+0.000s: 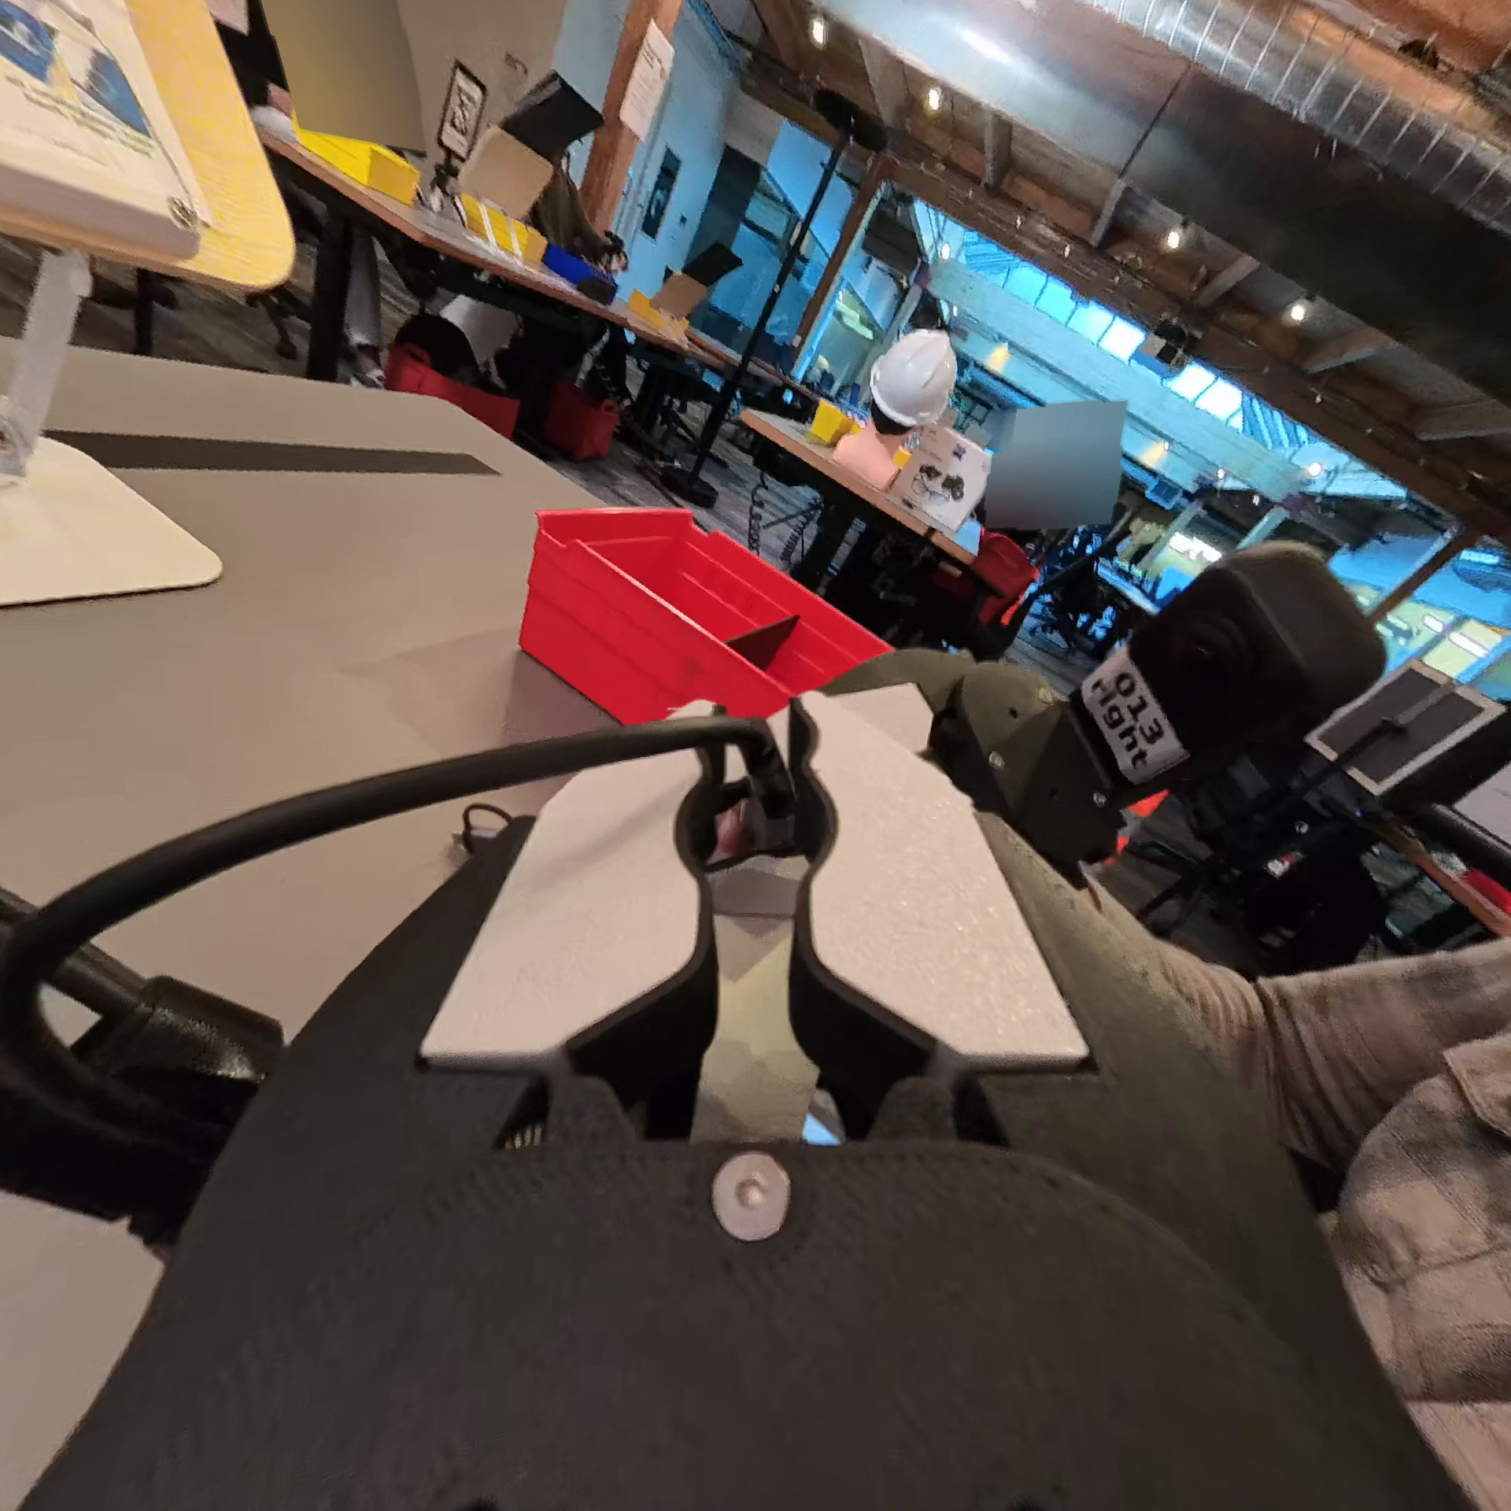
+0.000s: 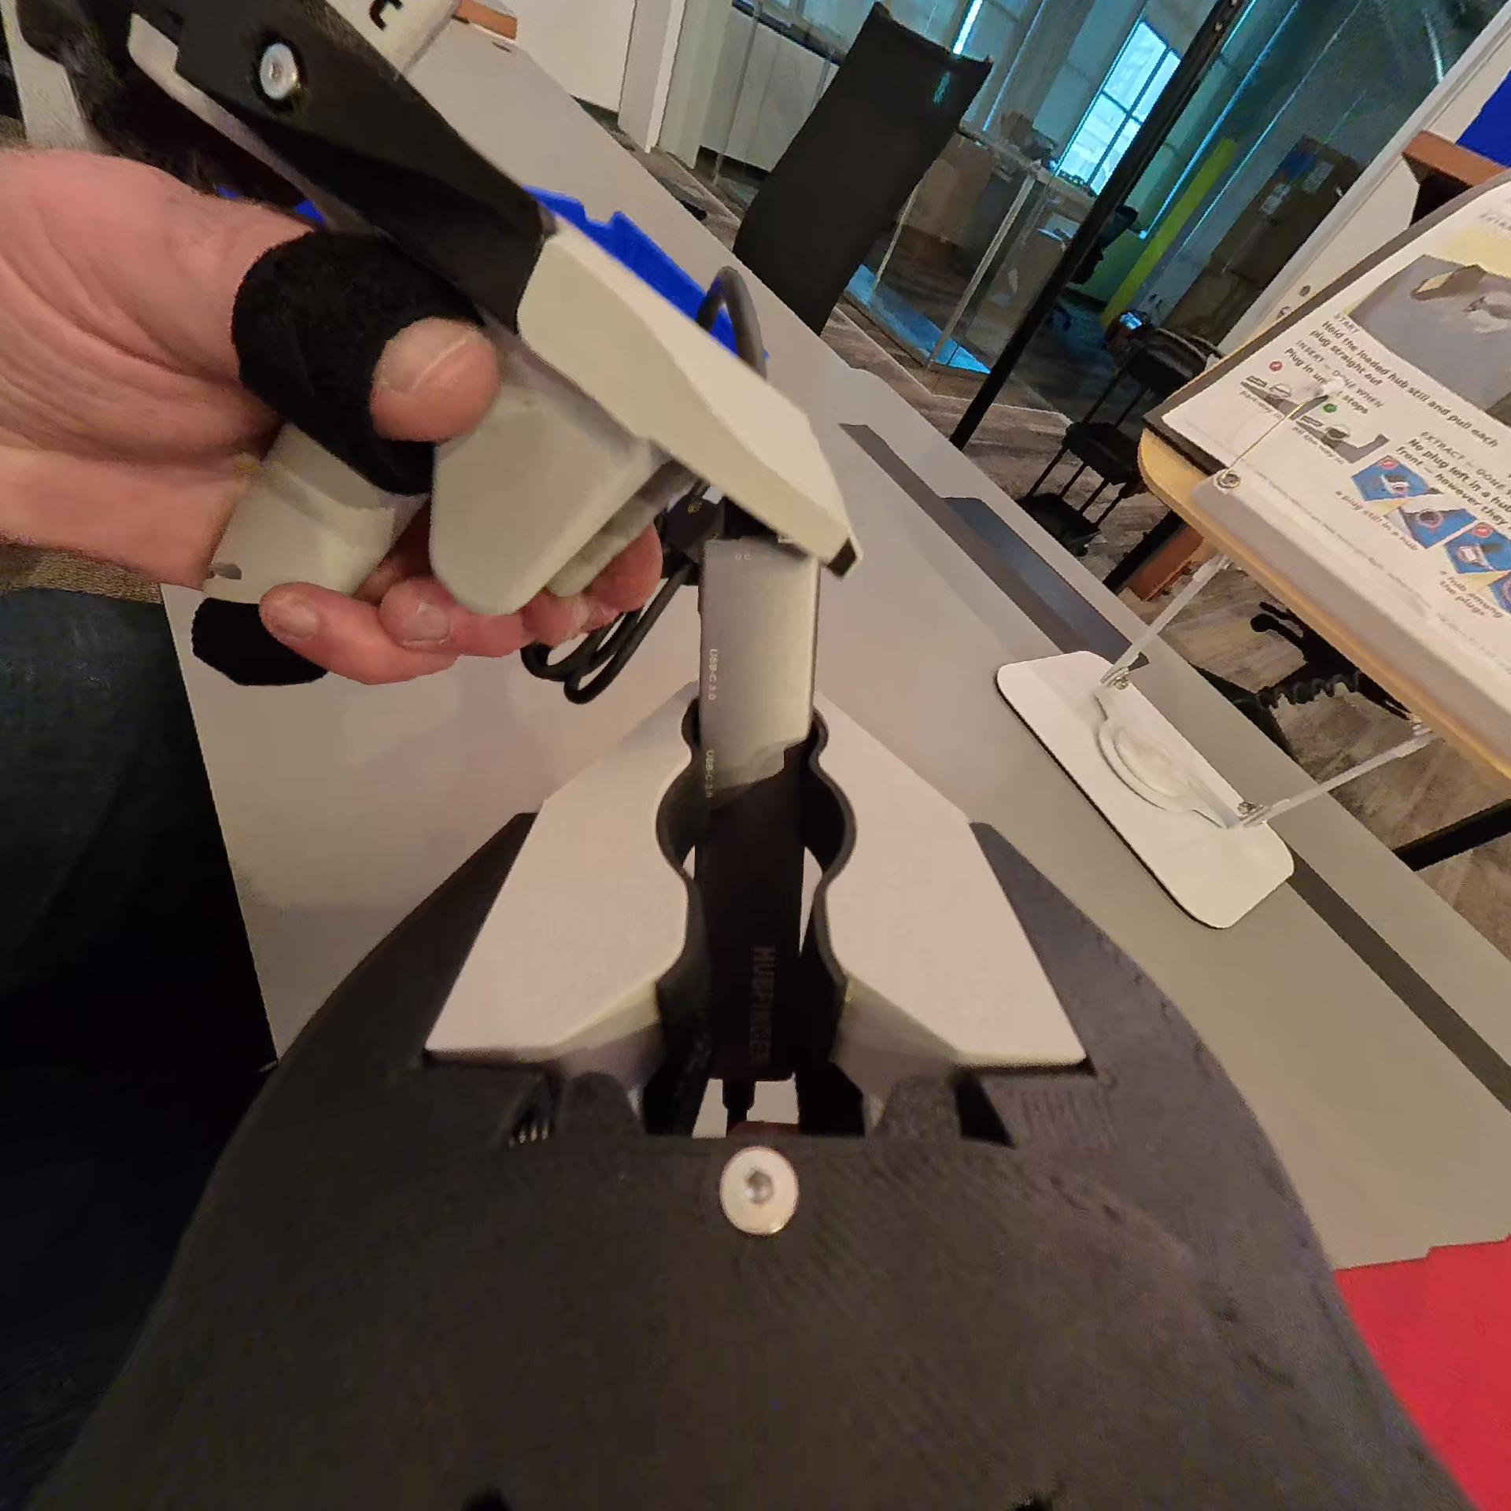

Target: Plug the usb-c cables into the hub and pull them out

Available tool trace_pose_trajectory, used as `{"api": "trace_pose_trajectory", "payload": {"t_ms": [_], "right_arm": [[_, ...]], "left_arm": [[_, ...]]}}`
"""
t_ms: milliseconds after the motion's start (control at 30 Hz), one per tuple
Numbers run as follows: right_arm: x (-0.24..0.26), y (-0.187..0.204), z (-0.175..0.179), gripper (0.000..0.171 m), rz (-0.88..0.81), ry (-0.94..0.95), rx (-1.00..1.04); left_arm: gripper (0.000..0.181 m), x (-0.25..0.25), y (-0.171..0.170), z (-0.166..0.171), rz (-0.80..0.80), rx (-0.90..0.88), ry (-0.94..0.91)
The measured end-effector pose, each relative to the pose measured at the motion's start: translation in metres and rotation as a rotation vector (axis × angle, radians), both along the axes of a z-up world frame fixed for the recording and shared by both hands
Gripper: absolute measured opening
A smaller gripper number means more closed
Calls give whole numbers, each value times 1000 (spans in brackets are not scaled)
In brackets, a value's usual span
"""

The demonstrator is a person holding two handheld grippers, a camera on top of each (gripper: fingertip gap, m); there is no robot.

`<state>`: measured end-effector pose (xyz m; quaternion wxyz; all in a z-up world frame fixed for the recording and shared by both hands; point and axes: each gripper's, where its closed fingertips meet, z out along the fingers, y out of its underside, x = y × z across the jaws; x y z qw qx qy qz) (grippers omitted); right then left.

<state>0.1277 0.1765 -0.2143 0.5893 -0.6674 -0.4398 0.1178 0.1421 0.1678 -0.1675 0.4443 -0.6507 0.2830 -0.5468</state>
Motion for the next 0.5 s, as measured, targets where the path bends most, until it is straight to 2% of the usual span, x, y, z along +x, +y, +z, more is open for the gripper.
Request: {"api": "trace_pose_trajectory", "payload": {"t_ms": [67,100,167,500], "right_arm": [[1,0,1,15,1,1,2],[2,1,2,15,-3,3,2],[4,3,1,15,-10,-2,3],[7,1,3,15,34,-16,3]], "left_arm": [[25,3,-2,-1,-17,-2,8],[25,3,-2,0,-22,-5,3],[9,3,-2,0,-33,3,22],[9,5,-3,0,-46,33,78]]}}
